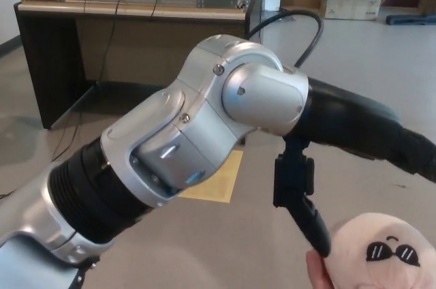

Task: The robot extends its left hand to pick up an emotional support dumpling from the palm of a person and brings its hand down by its side. Then it extends its arm again to hand the dumpling back to the person.

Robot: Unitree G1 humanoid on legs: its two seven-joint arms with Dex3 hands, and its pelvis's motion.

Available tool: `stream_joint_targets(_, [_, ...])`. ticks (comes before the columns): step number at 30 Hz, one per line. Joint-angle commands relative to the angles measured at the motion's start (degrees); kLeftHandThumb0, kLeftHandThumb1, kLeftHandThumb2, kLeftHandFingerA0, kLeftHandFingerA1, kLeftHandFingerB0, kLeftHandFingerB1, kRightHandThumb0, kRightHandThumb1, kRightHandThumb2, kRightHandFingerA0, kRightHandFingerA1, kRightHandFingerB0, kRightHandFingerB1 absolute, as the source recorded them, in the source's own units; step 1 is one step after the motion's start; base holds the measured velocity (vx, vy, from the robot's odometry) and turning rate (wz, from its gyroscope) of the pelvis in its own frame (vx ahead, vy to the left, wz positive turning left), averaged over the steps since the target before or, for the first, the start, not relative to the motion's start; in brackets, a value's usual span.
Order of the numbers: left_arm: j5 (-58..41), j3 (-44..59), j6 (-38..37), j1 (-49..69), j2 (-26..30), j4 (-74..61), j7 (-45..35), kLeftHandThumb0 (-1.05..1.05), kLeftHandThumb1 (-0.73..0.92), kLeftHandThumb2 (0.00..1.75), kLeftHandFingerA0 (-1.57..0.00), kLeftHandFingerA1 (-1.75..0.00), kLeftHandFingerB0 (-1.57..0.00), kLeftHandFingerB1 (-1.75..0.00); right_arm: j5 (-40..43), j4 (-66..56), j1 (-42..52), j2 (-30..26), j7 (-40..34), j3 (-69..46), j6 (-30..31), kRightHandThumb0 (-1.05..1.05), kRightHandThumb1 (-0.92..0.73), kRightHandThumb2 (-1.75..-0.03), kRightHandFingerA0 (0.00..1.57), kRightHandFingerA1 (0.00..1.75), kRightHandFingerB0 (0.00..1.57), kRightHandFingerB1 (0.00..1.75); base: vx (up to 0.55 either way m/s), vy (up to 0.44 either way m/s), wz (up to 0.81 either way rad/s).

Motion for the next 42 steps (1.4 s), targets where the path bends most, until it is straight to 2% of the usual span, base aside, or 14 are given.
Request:
stream_joint_targets(1, [3.43,-1.10,0.02,1.06,0.53,-1.05,-2.02,-0.75,0.28,0.72,0.00,-0.07,0.00,-0.04,0.46,0.49,-1.14,-0.56,1.58,0.00,5.38,-0.59,-0.59,-0.86,0.60,0.68,0.16,0.43,0.00,0.000,0.00])
stream_joint_targets(4, [3.52,-1.18,0.29,1.87,-0.14,-1.34,-2.07,-0.81,0.35,0.61,0.00,-0.04,0.00,0.00,0.43,0.48,-1.44,-0.47,1.66,0.05,5.77,-0.59,-0.59,-0.86,0.60,0.68,0.16,0.43,0.00,0.000,0.00])
stream_joint_targets(10, [3.90,-1.85,0.69,3.16,-1.82,-1.46,-2.21,-0.84,0.30,0.66,0.00,0.00,0.00,0.00,0.40,0.09,-1.34,-0.44,1.76,0.09,6.25,-0.59,-0.59,-0.86,0.60,0.68,0.16,0.43,0.00,0.000,0.00])
stream_joint_targets(11, [4.09,-2.12,0.95,3.40,-2.20,-1.49,-2.12,-0.85,0.36,0.53,0.00,0.00,0.00,0.00,0.40,0.02,-1.34,-0.45,1.75,0.08,6.30,-0.59,-0.59,-0.86,0.60,0.68,0.16,0.43,0.00,0.000,0.00])
stream_joint_targets(12, [4.26,-2.22,1.10,3.53,-2.40,-1.52,-2.09,-0.85,0.36,0.53,0.00,0.00,0.00,0.00,0.41,-0.03,-1.35,-0.45,1.74,0.08,6.35,-0.59,-0.59,-0.86,0.60,0.68,0.16,0.43,0.00,0.000,0.00])
stream_joint_targets(13, [4.69,-2.50,0.79,4.08,-3.05,-1.30,-1.48,-0.93,0.26,0.69,0.00,-0.01,0.00,0.00,0.41,-0.15,-1.38,-0.49,1.73,0.07,6.44,-0.59,-0.59,-0.86,0.60,0.68,0.16,0.43,0.00,0.000,0.00])
stream_joint_targets(18, [5.48,-2.17,0.49,4.62,-3.70,-1.19,-1.65,-0.93,0.26,0.69,0.00,-0.01,0.00,0.00,0.42,-0.34,-1.34,-0.50,1.75,0.08,6.63,-0.59,-0.59,-0.86,0.60,0.68,0.16,0.43,0.00,0.000,0.00])
stream_joint_targets(20, [7.19,-2.65,-0.89,5.60,-3.99,-0.84,0.27,-1.03,0.36,0.54,0.00,-0.01,0.00,0.00,0.38,-0.42,-1.49,-0.59,1.78,0.09,6.72,-0.59,-0.59,-0.86,0.60,0.68,0.16,0.43,0.00,0.000,0.00])
stream_joint_targets(21, [8.70,-3.09,-1.40,6.53,-4.32,-0.72,1.90,-1.05,0.33,0.60,0.00,-0.06,0.00,0.00,0.36,-0.53,-1.48,-0.67,1.84,0.10,6.76,-0.59,-0.59,-0.86,0.60,0.68,0.16,0.43,0.00,0.000,0.00])
stream_joint_targets(22, [9.77,-3.24,-2.22,7.39,-4.43,-0.74,3.46,-1.05,0.20,0.88,0.00,-0.07,0.00,0.00,0.34,-0.54,-1.52,-0.68,1.86,0.12,6.79,-0.59,-0.59,-0.86,0.60,0.68,0.16,0.43,0.00,0.000,0.00])
stream_joint_targets(26, [11.61,-3.06,-3.68,8.79,-4.83,-0.72,5.34,-1.05,0.20,0.88,0.00,-0.07,0.00,0.00,0.34,-0.59,-1.62,-0.69,1.90,0.13,6.88,-0.59,-0.59,-0.86,0.60,0.68,0.16,0.43,0.00,0.000,0.00])
stream_joint_targets(27, [12.97,-3.17,-5.26,10.11,-5.00,-0.42,8.05,-1.05,0.17,0.97,0.00,-0.30,0.00,-0.01,0.37,-0.60,-1.65,-0.68,1.88,0.10,6.89,-0.59,-0.59,-0.86,0.60,0.68,0.16,0.43,0.00,0.000,0.00])
stream_joint_targets(32, [16.31,-3.10,-9.08,13.19,-5.91,0.95,13.97,-1.05,0.18,1.02,0.00,-0.43,0.00,-0.05,0.40,-0.71,-1.69,-0.75,1.90,0.05,6.91,-0.59,-0.59,-0.86,0.60,0.68,0.16,0.43,0.00,0.000,0.00])
stream_joint_targets(42, [18.06,-2.18,-10.68,15.21,-6.64,1.69,15.66,-1.05,0.29,0.88,0.00,-0.34,0.00,-0.03,0.37,-0.93,-1.76,-0.84,1.97,0.04,7.04,-0.59,-0.59,-0.86,0.60,0.68,0.16,0.43,0.00,0.000,0.00])
